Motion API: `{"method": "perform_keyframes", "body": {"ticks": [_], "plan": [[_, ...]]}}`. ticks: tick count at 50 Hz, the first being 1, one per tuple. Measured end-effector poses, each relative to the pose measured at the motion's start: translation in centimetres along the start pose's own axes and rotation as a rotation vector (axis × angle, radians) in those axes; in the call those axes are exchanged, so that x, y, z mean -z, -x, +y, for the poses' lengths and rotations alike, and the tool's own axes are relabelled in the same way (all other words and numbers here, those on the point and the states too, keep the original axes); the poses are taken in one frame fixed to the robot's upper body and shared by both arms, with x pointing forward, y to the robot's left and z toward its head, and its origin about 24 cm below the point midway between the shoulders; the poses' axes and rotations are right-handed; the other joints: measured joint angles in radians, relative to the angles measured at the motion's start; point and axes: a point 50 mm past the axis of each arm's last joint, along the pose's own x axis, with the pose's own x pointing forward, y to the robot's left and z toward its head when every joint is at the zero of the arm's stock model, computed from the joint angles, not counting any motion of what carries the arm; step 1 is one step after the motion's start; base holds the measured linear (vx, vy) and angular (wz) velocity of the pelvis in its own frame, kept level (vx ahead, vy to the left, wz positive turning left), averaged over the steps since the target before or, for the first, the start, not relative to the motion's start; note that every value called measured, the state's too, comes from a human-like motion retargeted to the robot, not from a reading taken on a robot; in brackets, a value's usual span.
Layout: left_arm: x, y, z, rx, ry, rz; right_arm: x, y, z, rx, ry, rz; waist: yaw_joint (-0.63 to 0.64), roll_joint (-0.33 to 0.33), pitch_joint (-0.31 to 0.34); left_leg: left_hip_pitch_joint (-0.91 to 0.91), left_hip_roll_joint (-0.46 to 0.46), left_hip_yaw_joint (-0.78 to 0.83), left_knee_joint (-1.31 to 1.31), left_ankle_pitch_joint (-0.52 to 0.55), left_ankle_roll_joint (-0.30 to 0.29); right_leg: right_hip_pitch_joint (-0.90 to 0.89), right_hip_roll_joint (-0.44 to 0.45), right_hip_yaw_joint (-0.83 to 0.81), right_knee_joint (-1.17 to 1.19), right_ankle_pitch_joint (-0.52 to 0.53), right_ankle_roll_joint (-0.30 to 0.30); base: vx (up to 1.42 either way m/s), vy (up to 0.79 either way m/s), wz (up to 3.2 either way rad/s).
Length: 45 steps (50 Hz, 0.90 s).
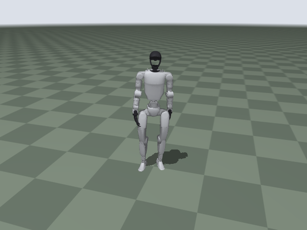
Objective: In place motions
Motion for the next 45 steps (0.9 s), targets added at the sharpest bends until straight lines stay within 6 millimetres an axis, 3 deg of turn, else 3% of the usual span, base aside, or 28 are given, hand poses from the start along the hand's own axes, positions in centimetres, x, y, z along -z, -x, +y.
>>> {"method": "perform_keyframes", "body": {"ticks": [5, 13, 15, 19, 25, 32, 38, 45], "plan": [[-1.9, 0.2, 0.6, -0.055, -0.078, -0.067, 3.2, 0.1, 0.4, -0.013, 0.053, 0.144, -0.05, 0.014, -0.023, 0.015, -0.011, -0.069, -0.012, -0.01, 0.001, 0.023, -0.004, -0.07, -0.003, -0.01, 0.002, 0.12, -0.02, 0.58], [-3.3, 0.5, -0.4, 0.083, -0.034, -0.117, 8.6, 0.8, 1.1, 0.018, 0.028, 0.321, 0.011, 0.012, -0.064, 0.026, -0.011, -0.022, -0.025, -0.024, 0.005, 0.032, 0.017, -0.025, -0.007, -0.021, -0.003, 0.1, -0.03, -0.26], [-3.4, 0.5, -0.4, 0.082, -0.011, -0.123, 9.5, 1.1, 1.2, 0.018, -0.008, 0.344, -0.055, 0.023, -0.07, 0.021, -0.022, -0.088, -0.025, -0.016, 0.008, 0.037, 0.002, -0.091, -0.011, -0.012, 0.002, 0.09, -0.02, 1.11], [-2.9, 0.4, 0.2, 0.023, 0.013, -0.122, 10.4, 1.4, 1.1, 0.012, -0.066, 0.368, -0.051, 0.026, -0.085, 0.029, -0.022, -0.067, -0.031, -0.024, 0.01, 0.036, 0.005, -0.07, -0.009, -0.012, 0.001, 0.07, -0.02, -0.07], [-1.2, 0.2, 0.6, 0.008, 0.013, -0.058, 9.7, 1.4, 0.5, 0.022, -0.107, 0.343, -0.06, 0.037, -0.104, 0.034, -0.021, -0.046, -0.037, -0.034, 0.012, 0.025, 0.008, -0.048, -0.008, -0.003, -0.001, 0.05, -0.01, -0.18], [0.0, 0.1, 0.5, 0.022, 0.044, -0.006, 7.1, 0.7, 0.4, 0.021, -0.06, 0.246, -0.071, 0.042, -0.115, 0.037, -0.021, -0.029, -0.043, -0.039, 0.015, 0.015, 0.01, -0.031, -0.007, 0.008, -0.004, 0.01, 0.0, -0.03], [-0.3, 0.1, 0.2, 0.033, 0.041, -0.019, 5.3, 0.2, 0.9, 0.002, -0.018, 0.183, -0.073, 0.042, -0.116, 0.042, -0.023, -0.026, -0.047, -0.04, 0.017, 0.014, 0.009, -0.027, -0.006, 0.018, -0.006, 0.0, 0.0, 0.0], [-1.3, 0.2, -0.2, 0.044, 0.024, -0.05, 4.8, 0.0, 1.3, -0.02, 0.024, 0.175, -0.068, 0.038, -0.118, 0.039, -0.026, -0.027, -0.047, -0.04, 0.018, 0.012, 0.006, -0.028, -0.006, 0.027, -0.007, 0.0, 0.0, 0.0]]}}
